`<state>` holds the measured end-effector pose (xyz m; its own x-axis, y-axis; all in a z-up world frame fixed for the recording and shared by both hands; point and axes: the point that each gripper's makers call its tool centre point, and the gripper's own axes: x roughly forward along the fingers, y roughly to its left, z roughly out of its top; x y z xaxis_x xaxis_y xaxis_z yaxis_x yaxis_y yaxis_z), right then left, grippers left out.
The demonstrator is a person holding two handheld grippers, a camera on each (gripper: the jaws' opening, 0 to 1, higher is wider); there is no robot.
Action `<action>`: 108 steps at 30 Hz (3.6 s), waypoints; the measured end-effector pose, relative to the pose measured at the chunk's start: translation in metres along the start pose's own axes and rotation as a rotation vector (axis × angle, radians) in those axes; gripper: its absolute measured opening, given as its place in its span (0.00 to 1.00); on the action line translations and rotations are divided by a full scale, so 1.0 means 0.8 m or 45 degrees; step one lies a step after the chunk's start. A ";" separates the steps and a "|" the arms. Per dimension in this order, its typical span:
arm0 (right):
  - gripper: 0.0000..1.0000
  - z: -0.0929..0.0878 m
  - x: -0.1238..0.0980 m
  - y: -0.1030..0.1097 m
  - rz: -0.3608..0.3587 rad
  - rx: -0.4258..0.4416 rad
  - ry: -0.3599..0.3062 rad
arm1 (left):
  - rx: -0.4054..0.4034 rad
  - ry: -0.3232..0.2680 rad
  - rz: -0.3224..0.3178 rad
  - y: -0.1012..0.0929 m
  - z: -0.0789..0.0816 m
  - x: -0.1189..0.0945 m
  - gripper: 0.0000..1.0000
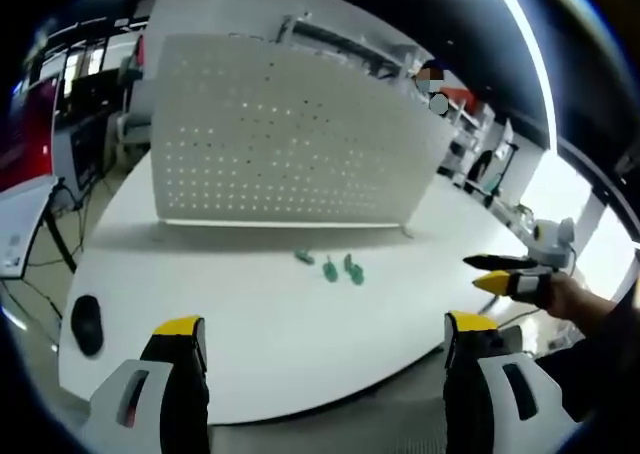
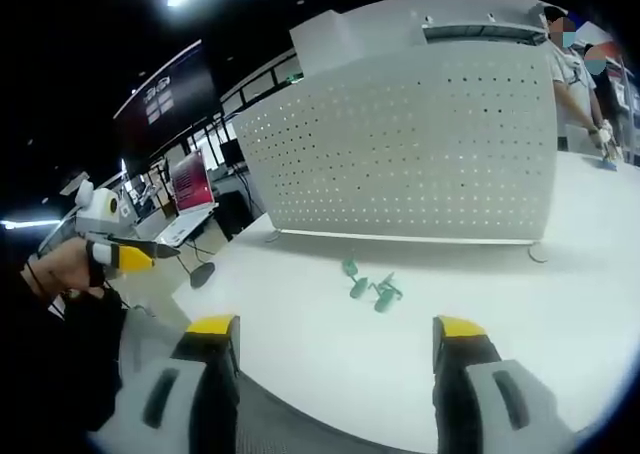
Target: Insert the hook assembly into the mounting plate slot until the hook locks in place.
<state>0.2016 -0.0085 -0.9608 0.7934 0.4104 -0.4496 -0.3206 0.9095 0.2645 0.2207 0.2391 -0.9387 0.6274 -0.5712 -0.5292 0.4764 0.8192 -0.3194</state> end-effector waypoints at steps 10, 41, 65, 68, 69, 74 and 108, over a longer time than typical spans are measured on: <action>0.76 -0.003 0.000 -0.002 -0.010 0.015 0.004 | 0.002 0.011 -0.005 0.001 -0.002 0.002 1.00; 0.66 -0.009 0.039 -0.012 0.024 0.042 0.050 | 0.010 0.065 -0.053 -0.003 -0.007 0.023 1.00; 0.49 -0.007 0.152 0.008 0.172 -0.141 0.137 | 0.016 0.118 -0.067 0.008 -0.008 0.043 1.00; 0.46 -0.008 0.168 0.010 0.187 -0.146 0.147 | 0.011 0.121 -0.068 0.008 -0.007 0.045 1.00; 0.46 -0.009 0.172 0.011 0.191 -0.153 0.154 | 0.010 0.121 -0.069 0.009 -0.007 0.045 1.00; 0.44 -0.018 0.196 0.015 0.217 -0.202 0.203 | 0.005 0.131 -0.060 0.015 -0.009 0.045 1.00; 0.30 -0.036 0.315 -0.020 0.163 -0.116 0.376 | -0.058 0.177 -0.040 0.032 -0.019 0.051 0.99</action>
<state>0.3919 0.0824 -1.1027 0.5638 0.5107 -0.6491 -0.4631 0.8462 0.2635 0.2494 0.2372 -0.9801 0.5195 -0.5865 -0.6214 0.4642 0.8043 -0.3710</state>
